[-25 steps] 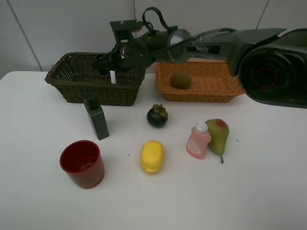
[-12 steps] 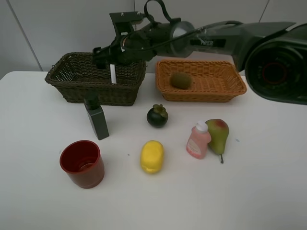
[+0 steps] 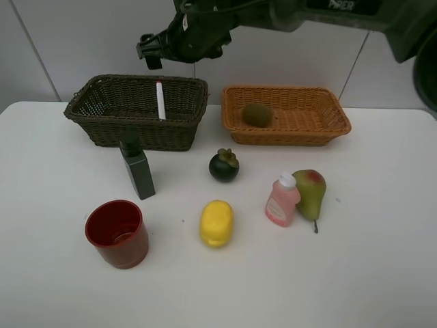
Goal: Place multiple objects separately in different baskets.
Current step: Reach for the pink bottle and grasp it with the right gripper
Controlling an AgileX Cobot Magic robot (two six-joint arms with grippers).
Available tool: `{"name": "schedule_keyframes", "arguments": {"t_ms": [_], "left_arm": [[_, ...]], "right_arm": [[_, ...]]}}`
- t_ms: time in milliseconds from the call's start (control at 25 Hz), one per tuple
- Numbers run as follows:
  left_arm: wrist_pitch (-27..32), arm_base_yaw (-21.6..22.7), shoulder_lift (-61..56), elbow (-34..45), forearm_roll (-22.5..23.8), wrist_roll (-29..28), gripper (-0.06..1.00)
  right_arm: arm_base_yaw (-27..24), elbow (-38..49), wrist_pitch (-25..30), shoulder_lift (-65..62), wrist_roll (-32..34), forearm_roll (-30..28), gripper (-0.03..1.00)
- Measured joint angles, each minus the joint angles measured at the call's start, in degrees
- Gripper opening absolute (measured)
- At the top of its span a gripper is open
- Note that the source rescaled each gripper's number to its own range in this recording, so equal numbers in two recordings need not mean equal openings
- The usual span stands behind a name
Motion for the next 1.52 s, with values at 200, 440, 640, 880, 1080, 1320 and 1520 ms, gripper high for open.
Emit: {"name": "schedule_keyframes", "arguments": {"t_ms": [200,440,640,880,1080,1320,1520], "left_arm": [[0.00,0.00,0.00,0.00,0.00,0.00,0.93],[0.00,0.00,0.00,0.00,0.00,0.00,0.93],[0.00,0.00,0.00,0.00,0.00,0.00,0.93],[0.00,0.00,0.00,0.00,0.00,0.00,0.93],[0.00,0.00,0.00,0.00,0.00,0.00,0.93],[0.00,0.00,0.00,0.00,0.05,0.00,0.93],[0.00,0.00,0.00,0.00,0.05,0.00,0.93]], "right_arm": [[-1.00,-0.17,10.14,-6.00,0.00,1.42,0.98],[-1.90,-0.17,24.09,-10.22,0.00,1.65,0.98],[-1.90,-0.17,36.15,-12.10,-2.19,1.56,0.98],[-1.90,5.59,36.85,-17.45,-7.15,3.48,0.98],[-1.90,16.11,36.95,-22.88,-7.55,4.06,0.98],[-1.90,31.00,36.91,-28.42,-10.99,7.28,0.98],[-1.90,39.91,32.59,-30.72,-13.33,7.66,0.98]]}}
